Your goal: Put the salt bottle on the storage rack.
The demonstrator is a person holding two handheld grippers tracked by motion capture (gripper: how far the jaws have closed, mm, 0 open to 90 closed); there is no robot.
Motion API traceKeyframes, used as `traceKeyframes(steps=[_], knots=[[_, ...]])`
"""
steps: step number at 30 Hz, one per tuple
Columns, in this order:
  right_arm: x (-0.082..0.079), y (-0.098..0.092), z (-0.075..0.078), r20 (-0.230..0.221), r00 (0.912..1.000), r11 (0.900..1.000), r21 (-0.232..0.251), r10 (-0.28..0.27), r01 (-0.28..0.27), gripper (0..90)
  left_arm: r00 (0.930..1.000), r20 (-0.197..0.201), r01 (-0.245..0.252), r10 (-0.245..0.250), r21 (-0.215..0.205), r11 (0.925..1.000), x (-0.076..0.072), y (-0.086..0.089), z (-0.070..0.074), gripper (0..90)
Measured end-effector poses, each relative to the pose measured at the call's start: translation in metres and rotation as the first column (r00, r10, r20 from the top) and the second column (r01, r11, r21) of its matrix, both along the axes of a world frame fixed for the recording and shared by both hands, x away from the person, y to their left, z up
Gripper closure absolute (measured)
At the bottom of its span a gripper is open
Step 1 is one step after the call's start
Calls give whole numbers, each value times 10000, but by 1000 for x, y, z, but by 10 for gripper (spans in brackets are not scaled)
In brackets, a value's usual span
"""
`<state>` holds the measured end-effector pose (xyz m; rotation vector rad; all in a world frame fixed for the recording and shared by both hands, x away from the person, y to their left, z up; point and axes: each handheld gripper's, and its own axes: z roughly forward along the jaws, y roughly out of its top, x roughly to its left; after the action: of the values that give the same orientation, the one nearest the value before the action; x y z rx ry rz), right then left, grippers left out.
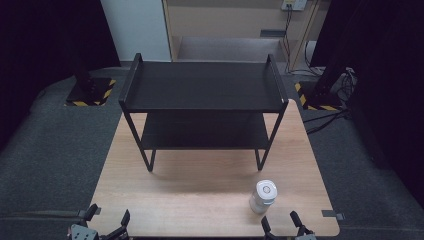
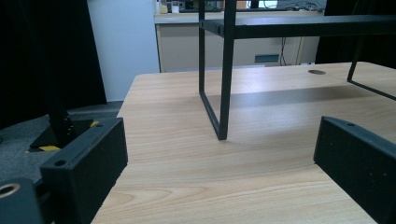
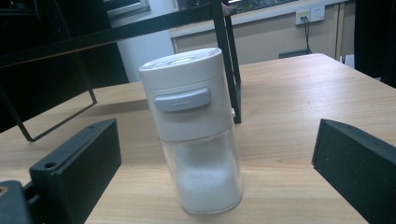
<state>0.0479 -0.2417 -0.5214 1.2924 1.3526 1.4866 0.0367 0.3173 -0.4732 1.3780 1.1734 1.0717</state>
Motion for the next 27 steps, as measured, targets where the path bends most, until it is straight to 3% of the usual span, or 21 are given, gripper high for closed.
traceKeyframes(steps=[15, 27], knots=[[-3, 16, -2, 39, 9991, 9983, -402, -417, 418, 16, 9999, 60, 107, -106, -167, 9998, -1, -1, -4, 17], [34, 36, 6, 75, 9989, 9934, -1051, -454, 459, 37, 9999, 57, 151, -150, -216, 9997, 1, -1, -7, 18]])
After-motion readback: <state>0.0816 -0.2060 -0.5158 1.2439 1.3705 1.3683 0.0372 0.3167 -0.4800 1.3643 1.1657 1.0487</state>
